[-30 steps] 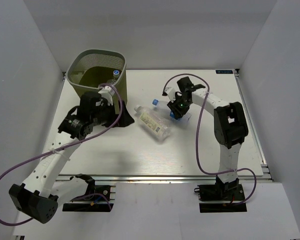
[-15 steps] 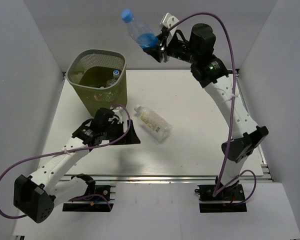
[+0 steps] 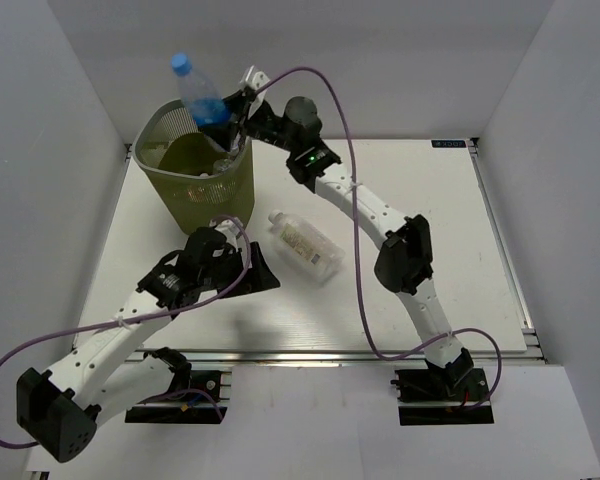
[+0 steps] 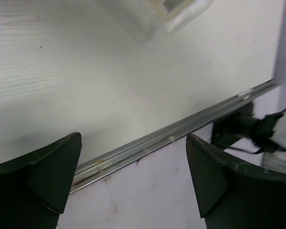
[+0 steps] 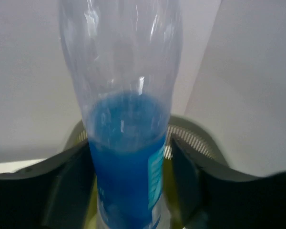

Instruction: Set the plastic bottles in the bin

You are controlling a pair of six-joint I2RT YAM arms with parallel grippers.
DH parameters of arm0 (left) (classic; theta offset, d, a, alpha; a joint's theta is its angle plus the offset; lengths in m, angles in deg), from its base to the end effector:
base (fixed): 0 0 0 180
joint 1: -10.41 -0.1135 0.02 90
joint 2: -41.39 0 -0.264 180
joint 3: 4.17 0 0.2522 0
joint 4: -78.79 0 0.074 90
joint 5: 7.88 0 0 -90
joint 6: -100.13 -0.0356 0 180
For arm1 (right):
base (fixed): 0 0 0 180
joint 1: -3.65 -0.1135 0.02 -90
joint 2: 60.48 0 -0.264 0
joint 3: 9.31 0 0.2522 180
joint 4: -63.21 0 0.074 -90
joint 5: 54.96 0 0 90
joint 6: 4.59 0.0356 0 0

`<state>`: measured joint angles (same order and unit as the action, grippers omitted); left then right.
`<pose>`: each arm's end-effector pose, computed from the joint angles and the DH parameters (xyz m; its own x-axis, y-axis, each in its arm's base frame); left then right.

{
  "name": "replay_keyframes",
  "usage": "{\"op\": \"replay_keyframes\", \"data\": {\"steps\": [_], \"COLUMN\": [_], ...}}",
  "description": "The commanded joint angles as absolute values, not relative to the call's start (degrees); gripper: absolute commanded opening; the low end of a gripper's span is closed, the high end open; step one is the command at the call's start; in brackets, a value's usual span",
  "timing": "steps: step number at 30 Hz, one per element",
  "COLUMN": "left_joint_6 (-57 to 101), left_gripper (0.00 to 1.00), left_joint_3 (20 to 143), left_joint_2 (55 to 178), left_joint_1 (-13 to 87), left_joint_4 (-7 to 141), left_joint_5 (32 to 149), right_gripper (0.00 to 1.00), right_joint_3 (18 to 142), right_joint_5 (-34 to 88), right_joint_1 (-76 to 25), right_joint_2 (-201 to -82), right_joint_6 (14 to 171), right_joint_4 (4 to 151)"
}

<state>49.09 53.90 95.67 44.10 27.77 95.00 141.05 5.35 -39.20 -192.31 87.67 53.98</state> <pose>0.1548 -0.1127 0.2647 -0.8941 -0.1406 -0.4251 0.1344 0.8215 -0.5542 0.3751 0.3720 0.4392 0.3052 0.3299 -0.8933 -0.9249 0.3261 -0.1956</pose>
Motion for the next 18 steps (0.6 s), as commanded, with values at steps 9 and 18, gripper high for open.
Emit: {"op": "replay_keyframes", "data": {"steps": [9, 18], "left_joint_6": [62.8, 68.1], "left_gripper": [1.00, 1.00], "left_joint_3": [51.7, 68.4], "left_joint_2": [97.7, 115.8], "left_joint_1": [45.1, 49.3], "left_joint_4": [39.8, 35.3], "left_joint_5": [93.4, 85.3], "right_gripper": [0.90, 0.43], "right_joint_3": [139.2, 131.3], "right_joint_5": [11.7, 27.1], "right_joint_1": [-40.7, -29.9], "right_joint_2": [-186.5, -169.0], "right_joint_6": [86.9, 77.1], "right_joint_4": [47.7, 81.4]}}
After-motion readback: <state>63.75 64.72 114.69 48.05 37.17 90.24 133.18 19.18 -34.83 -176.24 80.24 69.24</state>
